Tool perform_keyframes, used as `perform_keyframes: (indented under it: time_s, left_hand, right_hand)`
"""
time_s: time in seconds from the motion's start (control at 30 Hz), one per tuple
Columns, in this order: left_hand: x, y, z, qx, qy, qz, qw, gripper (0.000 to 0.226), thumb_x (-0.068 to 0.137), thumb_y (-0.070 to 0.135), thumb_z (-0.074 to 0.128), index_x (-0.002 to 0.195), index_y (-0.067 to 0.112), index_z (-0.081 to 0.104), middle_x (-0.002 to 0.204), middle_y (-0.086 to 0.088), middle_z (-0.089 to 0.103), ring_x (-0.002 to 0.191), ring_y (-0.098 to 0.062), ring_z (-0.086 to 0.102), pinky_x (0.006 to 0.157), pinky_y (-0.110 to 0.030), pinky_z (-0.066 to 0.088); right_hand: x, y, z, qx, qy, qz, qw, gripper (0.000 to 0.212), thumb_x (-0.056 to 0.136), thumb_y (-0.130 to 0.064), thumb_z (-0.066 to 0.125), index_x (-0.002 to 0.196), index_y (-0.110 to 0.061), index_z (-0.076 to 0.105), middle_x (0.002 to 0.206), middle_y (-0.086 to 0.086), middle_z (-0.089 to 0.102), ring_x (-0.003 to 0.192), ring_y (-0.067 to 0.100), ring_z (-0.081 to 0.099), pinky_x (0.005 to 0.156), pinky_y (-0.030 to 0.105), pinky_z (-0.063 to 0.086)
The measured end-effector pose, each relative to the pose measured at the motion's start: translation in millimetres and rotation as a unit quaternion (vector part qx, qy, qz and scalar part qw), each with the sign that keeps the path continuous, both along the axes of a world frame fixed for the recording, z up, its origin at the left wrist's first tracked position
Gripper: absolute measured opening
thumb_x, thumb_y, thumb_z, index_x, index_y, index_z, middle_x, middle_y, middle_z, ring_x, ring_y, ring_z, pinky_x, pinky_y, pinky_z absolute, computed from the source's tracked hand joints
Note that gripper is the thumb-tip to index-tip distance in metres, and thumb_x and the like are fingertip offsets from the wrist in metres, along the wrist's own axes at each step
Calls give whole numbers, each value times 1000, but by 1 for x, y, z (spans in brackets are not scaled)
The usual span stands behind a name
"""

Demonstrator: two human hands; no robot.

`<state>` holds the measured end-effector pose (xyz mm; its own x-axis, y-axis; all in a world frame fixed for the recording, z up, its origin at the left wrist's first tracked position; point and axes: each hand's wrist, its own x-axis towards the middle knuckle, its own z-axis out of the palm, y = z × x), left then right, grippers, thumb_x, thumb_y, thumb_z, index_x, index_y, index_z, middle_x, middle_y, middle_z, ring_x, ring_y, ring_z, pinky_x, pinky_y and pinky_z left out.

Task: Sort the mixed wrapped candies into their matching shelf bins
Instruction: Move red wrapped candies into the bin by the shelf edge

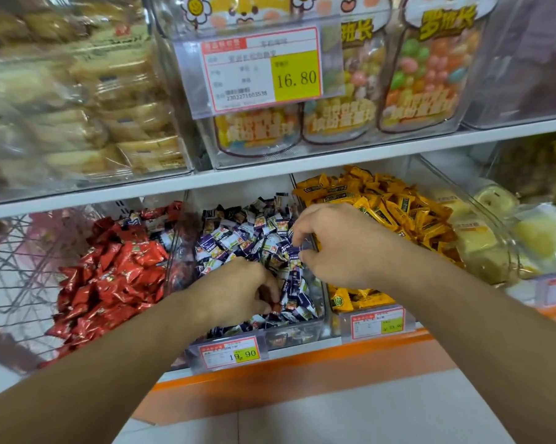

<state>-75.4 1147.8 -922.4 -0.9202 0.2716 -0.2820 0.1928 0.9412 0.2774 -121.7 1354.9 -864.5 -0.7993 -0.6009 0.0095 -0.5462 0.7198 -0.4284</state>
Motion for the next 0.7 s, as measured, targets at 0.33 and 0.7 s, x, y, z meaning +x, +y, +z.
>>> perform_keyframes:
  time_s: [0.33,0.7]
  left_hand:
    - [-5,-3,-8,-16,-14,-3,1000,42,88,28,79,127,38,68,121,14,70,104,-8,65,88,-19,49]
    - [3,-2,-8,-28,80,-14,996,21,96,23,66,110,32,77,112,15,74,99,-6,67,92,-31,56]
  right_hand:
    - [0,-1,0,-1,5,2,1000,13,98,-19,65,108,-24,73,132,-8,57,124,16,55,102,39,53]
    - [-2,-1,-3,-3,14,8,1000,13,97,-18,66,106,-23,73,130,-7,58,125,16,55,103,39,53]
